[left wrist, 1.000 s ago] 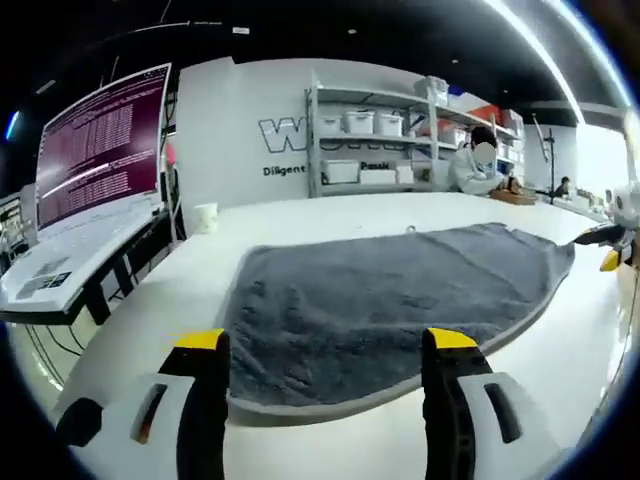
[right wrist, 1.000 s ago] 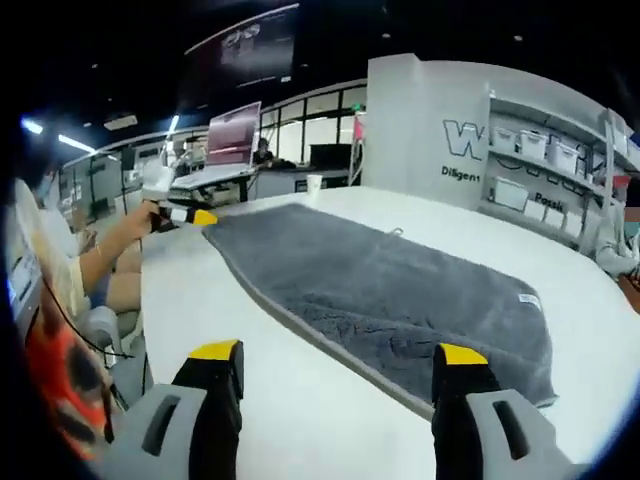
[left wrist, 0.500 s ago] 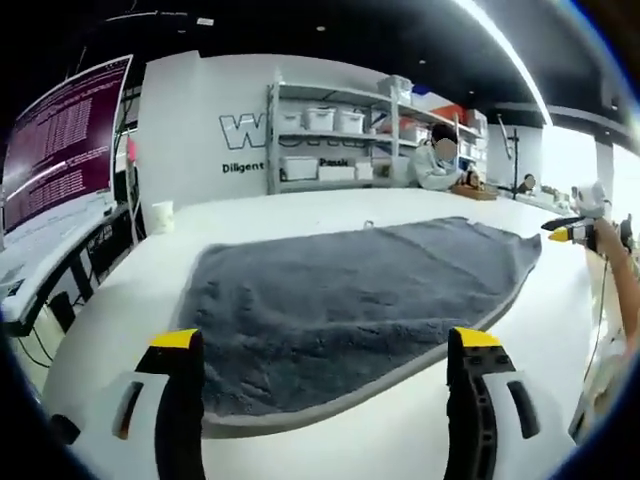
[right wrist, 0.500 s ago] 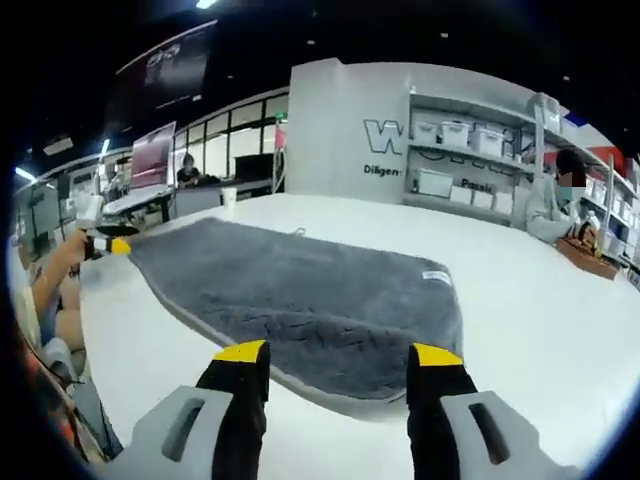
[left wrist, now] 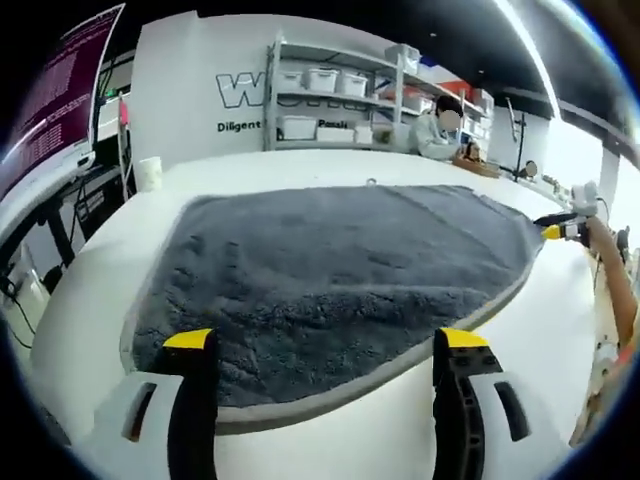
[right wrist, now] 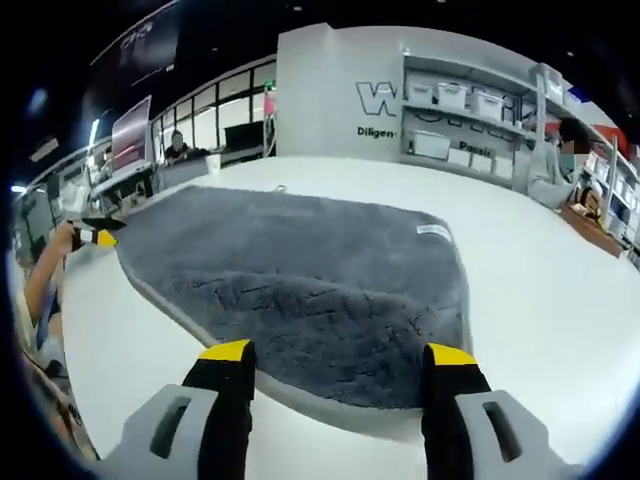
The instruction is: Open the folded towel by lifting each exposed corner and separating the folded layers until the towel lies flat within the target outline without major curled edges
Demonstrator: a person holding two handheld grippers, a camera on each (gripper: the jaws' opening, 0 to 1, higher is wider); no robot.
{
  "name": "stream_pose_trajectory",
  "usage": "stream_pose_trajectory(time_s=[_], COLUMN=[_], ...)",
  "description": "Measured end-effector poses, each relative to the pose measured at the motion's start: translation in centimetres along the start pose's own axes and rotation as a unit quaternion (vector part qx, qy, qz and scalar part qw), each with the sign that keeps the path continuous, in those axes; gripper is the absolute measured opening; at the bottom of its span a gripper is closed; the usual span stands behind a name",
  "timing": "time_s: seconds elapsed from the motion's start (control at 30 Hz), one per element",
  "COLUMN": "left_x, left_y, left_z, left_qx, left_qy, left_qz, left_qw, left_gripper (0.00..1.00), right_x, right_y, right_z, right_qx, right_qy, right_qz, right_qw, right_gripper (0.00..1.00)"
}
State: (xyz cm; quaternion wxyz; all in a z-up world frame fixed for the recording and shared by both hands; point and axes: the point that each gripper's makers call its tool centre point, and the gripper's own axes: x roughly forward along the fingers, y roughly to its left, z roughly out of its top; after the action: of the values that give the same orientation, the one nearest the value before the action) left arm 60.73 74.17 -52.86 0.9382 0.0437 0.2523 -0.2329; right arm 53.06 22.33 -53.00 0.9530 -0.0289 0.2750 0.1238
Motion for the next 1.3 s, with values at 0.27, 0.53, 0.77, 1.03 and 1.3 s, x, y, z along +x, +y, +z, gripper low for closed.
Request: stream_pose_trajectory(time_s=[0.27, 0.53, 0.77, 1.03, 1.3], left_x=[-0.6, -0.9, -1.3, -1.8, -2.5], left_y=[0.8, 1.5, 1.3, 1.2, 0.9], left_z=[-0.3, -0.7, -1.0, -1.3, -1.7], left_qx=[0.022, 0.012, 0.010, 0.009, 0.010], left_qy=[0.003, -0.006, -0.008, -0.016, -0.019], left_qz=[0.016, 0.022, 0.022, 0.022, 0.020], left_qw=[0.9996, 0.9997, 0.9997, 0.9996, 0.9996], left_gripper=[0.79, 0.81, 0.81, 0.81, 0.81], right_x=[-0.2, -0.3, -0.8, -1.4, -2.0], right_y=[0.0, -0.3, -0.2, -0.2, 0.1], right_z=[-0.9, -0.9, -1.3, -1.6, -2.0], right_qx=[-0.011, -0.014, -0.012, -0.006, -0.008], right_qy=[-0.002, -0.007, -0.018, -0.028, -0.030], right_qz=[0.005, 0.010, 0.009, 0.004, 0.011], right_qw=[0.9999, 0.9998, 0.9997, 0.9996, 0.9994], right_gripper=[0.68, 0.69, 0.70, 0.71, 0.71])
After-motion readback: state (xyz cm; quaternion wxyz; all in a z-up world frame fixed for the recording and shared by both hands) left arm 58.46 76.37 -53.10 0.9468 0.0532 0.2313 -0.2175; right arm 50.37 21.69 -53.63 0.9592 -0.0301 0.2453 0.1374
